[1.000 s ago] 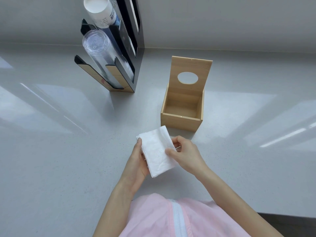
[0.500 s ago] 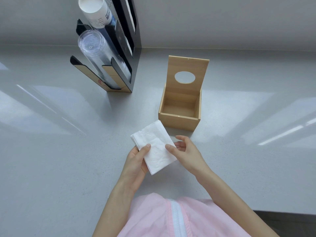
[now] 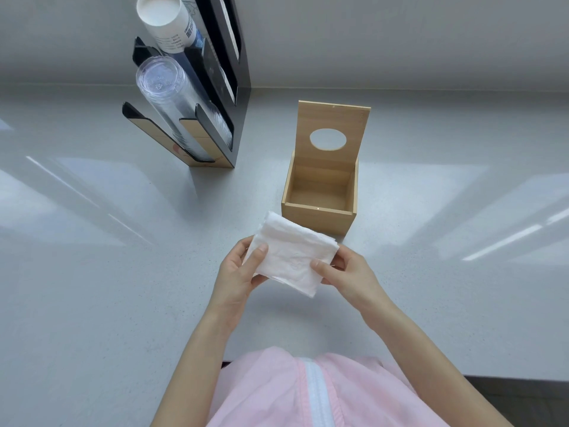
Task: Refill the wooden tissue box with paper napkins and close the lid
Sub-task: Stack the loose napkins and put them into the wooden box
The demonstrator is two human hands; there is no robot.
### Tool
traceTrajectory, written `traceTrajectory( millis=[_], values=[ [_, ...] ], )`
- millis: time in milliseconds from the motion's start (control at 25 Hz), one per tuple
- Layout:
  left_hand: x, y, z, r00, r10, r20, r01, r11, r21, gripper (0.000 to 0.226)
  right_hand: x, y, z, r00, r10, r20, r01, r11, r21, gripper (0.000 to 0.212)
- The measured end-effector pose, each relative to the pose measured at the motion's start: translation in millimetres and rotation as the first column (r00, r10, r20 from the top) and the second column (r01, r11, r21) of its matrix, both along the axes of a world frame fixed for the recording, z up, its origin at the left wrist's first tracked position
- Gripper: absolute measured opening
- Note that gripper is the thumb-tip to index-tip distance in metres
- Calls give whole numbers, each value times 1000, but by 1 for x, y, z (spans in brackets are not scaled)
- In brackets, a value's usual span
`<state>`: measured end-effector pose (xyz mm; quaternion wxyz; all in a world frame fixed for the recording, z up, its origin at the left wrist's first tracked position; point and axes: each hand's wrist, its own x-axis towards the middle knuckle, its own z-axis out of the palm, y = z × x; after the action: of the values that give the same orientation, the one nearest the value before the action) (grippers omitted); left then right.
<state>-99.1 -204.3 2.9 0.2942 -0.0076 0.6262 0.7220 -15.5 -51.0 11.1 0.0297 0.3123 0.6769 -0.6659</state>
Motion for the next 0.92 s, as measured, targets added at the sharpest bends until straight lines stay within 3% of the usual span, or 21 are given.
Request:
traceTrajectory(
  millis=[200,360,480,600,760,920],
  values=[
    [-6,9,2,997,-34,-65,19,975,-219,8,-1,17,8,1000,-27,-16,29,994,104,9],
    [-12,18,7,989,-56,-134,15,958,-286,8,-5,25,13,998,-53,-46,57,995,78,12],
    [-21,27,18,977,-97,-191,35,952,-306,13,-11,33,17,997,-56,-47,65,976,208,9],
    [-45,43,30,942,-160,-293,49,934,-353,12,-23,47,31,994,-80,-79,105,912,396,8],
    [-77,72,39,865,-257,-430,37,889,-457,14,-48,69,47,987,-107,-122,156,836,527,23],
    [-95,95,41,746,-405,-529,-31,772,-635,21,-68,85,44,999,-48,-18,47,716,697,25]
  ],
)
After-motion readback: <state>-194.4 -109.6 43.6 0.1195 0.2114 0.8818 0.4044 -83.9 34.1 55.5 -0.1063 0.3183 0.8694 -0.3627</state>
